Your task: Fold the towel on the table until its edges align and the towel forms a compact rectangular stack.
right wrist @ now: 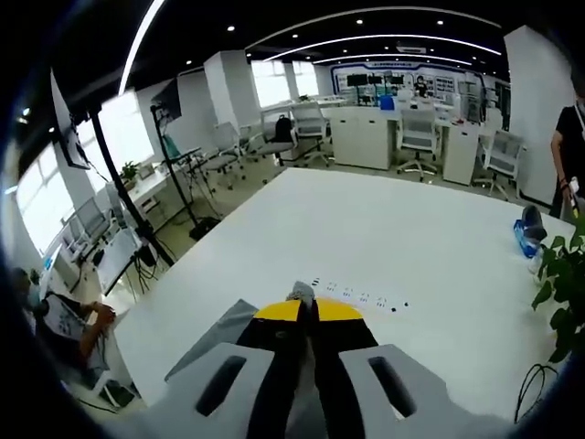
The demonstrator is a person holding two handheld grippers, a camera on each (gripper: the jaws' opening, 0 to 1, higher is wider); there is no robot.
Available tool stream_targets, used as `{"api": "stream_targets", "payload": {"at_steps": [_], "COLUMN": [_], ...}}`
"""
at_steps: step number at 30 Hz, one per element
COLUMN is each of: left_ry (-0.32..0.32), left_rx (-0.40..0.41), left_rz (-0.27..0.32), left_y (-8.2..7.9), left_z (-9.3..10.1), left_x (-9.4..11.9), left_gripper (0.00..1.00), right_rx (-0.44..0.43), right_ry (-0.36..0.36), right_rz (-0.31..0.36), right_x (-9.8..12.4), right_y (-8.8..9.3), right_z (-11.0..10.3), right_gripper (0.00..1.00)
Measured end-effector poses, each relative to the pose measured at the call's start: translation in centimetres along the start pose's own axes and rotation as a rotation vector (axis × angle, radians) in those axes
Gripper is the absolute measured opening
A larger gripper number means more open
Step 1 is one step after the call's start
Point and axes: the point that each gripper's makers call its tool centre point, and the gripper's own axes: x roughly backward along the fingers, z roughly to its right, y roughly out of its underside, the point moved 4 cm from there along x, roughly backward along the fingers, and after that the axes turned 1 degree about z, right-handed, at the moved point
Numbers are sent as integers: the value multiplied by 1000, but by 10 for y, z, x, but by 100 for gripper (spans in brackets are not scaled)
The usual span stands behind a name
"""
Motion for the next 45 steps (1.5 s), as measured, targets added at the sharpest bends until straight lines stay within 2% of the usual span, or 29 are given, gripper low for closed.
{"api": "stream_targets", "payload": {"at_steps": [11,18,24,26,28,31,36,42,45], "left_ry": [-57,-114,-155,-178,-199,-228,-248,-279,-293], "left_rx": [9,3,7,14,38,28,33,36,52], "left_rz": [-16,-62,-97,-102,-109,-145,-171,-182,-195], "left_y": [19,47,68,76,81,92,107,118,130], "left_z": [-13,-31,-45,-55,-59,-70,-85,-95,-103], "left_x": [21,32,44,50,56,62,69,75,79], "left_gripper": [6,6,6,6,6,6,6,6,6], "right_rx": [52,89,93,107,108,104,117,153,167], "right_ry": [-39,-37,-44,-41,-46,-56,-80,-113,-120], "right_rz": [-27,-41,-59,-75,-81,-89,-107,-114,-129], "right_x": [-23,-36,-55,-63,-72,-83,-101,-120,-126], "right_y": [10,21,33,39,41,44,47,51,59], "right_z": [-33,-46,-54,-55,-56,-59,-70,-83,-91], "right_gripper": [1,1,2,2,2,2,2,2,2]}}
